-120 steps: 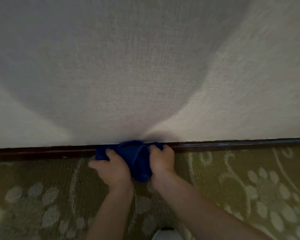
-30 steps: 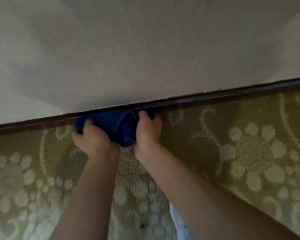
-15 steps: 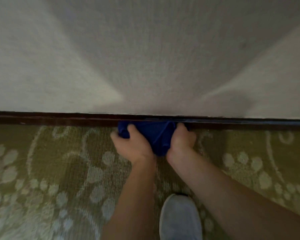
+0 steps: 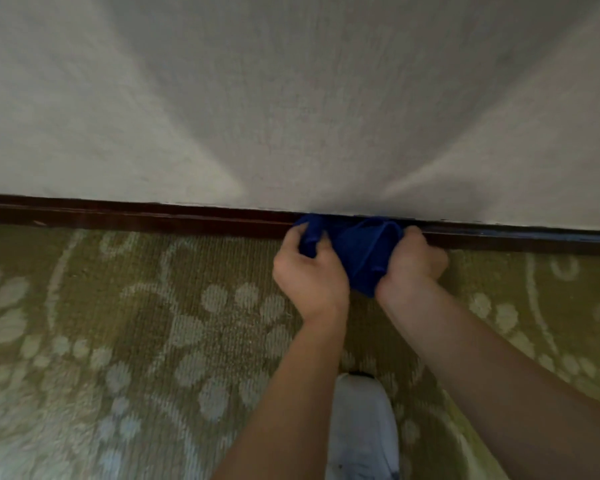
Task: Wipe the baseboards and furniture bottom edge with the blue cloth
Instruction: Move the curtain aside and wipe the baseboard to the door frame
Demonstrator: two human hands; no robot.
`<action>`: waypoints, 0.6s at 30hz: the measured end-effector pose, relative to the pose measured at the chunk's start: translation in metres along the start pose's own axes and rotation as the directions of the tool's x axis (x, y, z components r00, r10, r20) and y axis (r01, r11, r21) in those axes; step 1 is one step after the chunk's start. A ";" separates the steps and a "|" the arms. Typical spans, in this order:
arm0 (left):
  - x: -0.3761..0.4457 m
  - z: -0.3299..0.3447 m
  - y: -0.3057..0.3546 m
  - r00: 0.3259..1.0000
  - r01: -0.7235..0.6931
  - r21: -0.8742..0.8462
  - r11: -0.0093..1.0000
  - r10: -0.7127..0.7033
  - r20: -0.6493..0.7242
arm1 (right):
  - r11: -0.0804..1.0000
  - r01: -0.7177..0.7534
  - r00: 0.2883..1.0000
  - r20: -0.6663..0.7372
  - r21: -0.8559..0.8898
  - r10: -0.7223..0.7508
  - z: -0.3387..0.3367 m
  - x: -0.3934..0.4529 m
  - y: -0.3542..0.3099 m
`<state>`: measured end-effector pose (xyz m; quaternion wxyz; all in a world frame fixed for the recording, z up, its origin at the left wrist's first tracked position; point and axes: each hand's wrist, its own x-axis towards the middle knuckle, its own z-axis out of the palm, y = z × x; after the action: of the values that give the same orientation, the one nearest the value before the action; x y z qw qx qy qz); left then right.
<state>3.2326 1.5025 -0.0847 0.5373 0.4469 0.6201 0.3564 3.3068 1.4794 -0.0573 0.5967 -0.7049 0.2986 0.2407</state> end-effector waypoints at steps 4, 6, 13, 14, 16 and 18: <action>0.029 -0.024 0.005 0.961 -0.003 0.018 1.000 0.008 -0.276 | 0.996 -0.062 0.988 0.139 -0.058 0.070 0.025 -0.030 0.024; 0.023 -0.020 0.007 0.952 -0.035 0.061 0.998 0.051 -0.302 | 0.994 -0.088 0.978 0.184 -0.062 0.098 0.025 -0.034 0.025; -0.040 0.039 -0.008 0.939 -0.311 0.238 0.920 0.259 0.227 | 0.981 0.191 0.976 -0.117 0.033 -0.186 -0.042 0.039 -0.020; -0.039 0.042 -0.008 0.934 -0.318 0.239 0.918 0.258 0.249 | 0.975 0.222 0.968 -0.127 0.027 -0.217 -0.046 0.042 -0.022; -0.034 0.036 -0.006 0.938 -0.303 0.227 0.925 0.249 0.240 | 0.961 0.274 0.954 -0.119 -0.024 -0.275 -0.037 0.036 -0.017; -0.024 0.019 -0.004 0.962 -0.266 0.215 0.940 0.242 0.130 | 0.950 0.305 0.946 -0.095 -0.071 -0.311 -0.018 0.020 -0.004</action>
<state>3.2516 1.4779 -0.0830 0.4621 0.6001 0.5662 0.3250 3.3232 1.4589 -0.0656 0.5907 -0.7708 0.2088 0.1155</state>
